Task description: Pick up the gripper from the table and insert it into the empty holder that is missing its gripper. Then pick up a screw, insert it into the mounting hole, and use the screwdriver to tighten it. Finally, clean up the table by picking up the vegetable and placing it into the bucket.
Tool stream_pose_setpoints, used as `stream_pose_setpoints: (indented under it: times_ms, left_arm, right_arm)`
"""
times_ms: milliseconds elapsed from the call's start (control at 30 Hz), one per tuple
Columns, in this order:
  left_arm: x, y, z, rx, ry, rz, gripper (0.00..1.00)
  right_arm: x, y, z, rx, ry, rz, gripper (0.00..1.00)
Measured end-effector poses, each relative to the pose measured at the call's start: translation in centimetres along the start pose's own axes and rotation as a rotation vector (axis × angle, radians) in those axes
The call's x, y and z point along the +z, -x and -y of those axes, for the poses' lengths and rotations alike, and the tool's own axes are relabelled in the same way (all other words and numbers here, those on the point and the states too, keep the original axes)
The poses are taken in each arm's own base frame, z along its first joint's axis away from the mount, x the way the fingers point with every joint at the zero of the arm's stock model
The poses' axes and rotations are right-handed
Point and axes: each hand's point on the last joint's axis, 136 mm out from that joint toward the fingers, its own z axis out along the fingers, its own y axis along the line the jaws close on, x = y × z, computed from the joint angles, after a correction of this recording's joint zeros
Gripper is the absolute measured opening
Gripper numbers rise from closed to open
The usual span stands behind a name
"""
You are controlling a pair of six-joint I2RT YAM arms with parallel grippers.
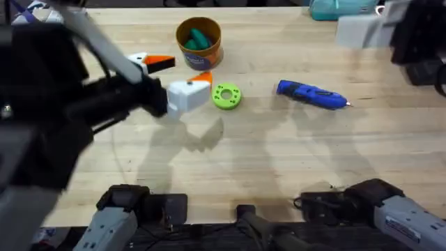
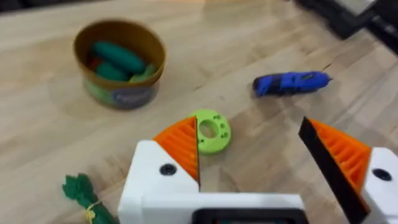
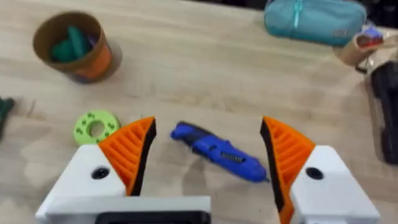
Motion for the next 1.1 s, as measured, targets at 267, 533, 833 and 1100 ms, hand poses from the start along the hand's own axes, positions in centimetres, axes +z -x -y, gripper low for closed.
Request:
stream_pose_setpoints:
  times_ms: [267, 533, 833, 1100]
  left_arm:
    - [0.4, -0.2, -3.8, -0.113, 0.179, -0.235, 0.986]
    - [-1.3, -2.2, -9.2, -0.175, 0.445, -0.394, 0.986]
    - [-1.0, -7.7, -15.1, -0.354, 0.563, -0.607, 0.986]
    - [-0.3, -8.9, -16.1, -0.377, 0.567, -0.649, 0.986]
  right_arm:
    - [-0.2, -3.5, 0.3, -0.003, -0.012, -0.140, 0.996]
    - [0.0, -6.2, 0.5, -0.014, -0.022, -0.247, 0.996]
    - [0.1, -6.7, 0.5, -0.017, -0.024, -0.274, 0.997]
    - [0.1, -6.7, 0.5, -0.017, -0.025, -0.274, 0.996]
